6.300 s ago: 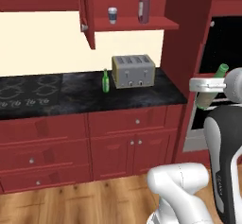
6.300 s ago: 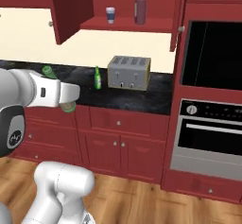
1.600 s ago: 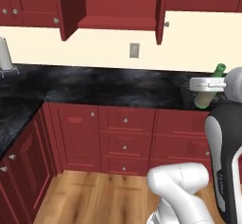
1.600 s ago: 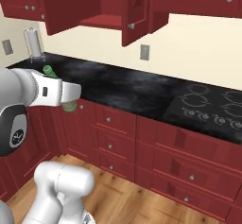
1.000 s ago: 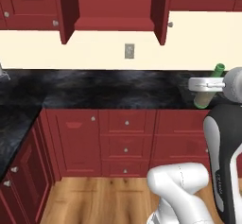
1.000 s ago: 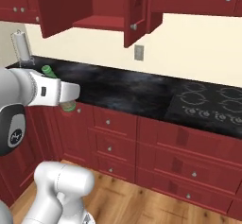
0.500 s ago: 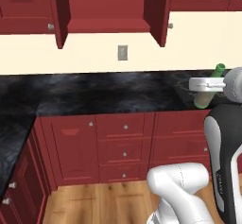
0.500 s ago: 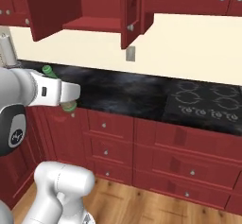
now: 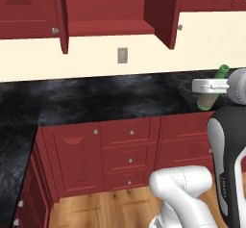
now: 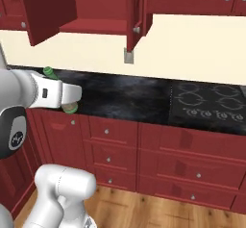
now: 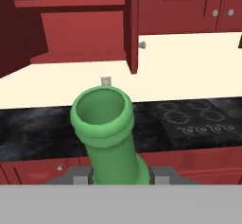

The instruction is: Sort all alcoholic drinks to one cabinet, and non-alcoholic drinks to the other.

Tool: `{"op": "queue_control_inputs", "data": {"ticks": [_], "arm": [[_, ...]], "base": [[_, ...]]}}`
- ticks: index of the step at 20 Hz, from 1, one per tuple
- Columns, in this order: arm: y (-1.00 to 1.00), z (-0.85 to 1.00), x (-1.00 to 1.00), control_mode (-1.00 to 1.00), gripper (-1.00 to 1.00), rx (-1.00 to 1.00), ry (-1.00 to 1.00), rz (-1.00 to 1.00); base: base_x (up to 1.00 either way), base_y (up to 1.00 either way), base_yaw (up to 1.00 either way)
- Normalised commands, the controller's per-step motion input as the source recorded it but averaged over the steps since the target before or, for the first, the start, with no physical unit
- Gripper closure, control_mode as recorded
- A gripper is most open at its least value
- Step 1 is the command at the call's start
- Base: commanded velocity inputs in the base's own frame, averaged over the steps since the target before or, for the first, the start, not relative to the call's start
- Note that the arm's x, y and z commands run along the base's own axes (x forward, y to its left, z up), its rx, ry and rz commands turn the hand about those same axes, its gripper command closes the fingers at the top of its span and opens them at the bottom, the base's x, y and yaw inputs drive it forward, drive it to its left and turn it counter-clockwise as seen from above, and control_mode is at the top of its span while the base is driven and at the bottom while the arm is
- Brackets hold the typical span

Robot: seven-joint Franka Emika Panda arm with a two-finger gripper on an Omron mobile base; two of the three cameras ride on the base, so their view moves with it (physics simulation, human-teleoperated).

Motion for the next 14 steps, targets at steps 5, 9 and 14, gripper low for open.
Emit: {"op": "queue_control_inputs", "data": {"ticks": [5,9,14], "arm": [[0.0,0.0,0.0,1.0,1.0,0.0,0.0,0.0],[0.0,0.0,0.0,1.0,1.0,0.0,0.0,0.0],[0.0,0.0,0.0,1.0,1.0,0.0,0.0,0.0]], "base": [[0.31,0.43,-0.2],[0.31,0.42,-0.19],[0.34,0.41,-0.19]]}}
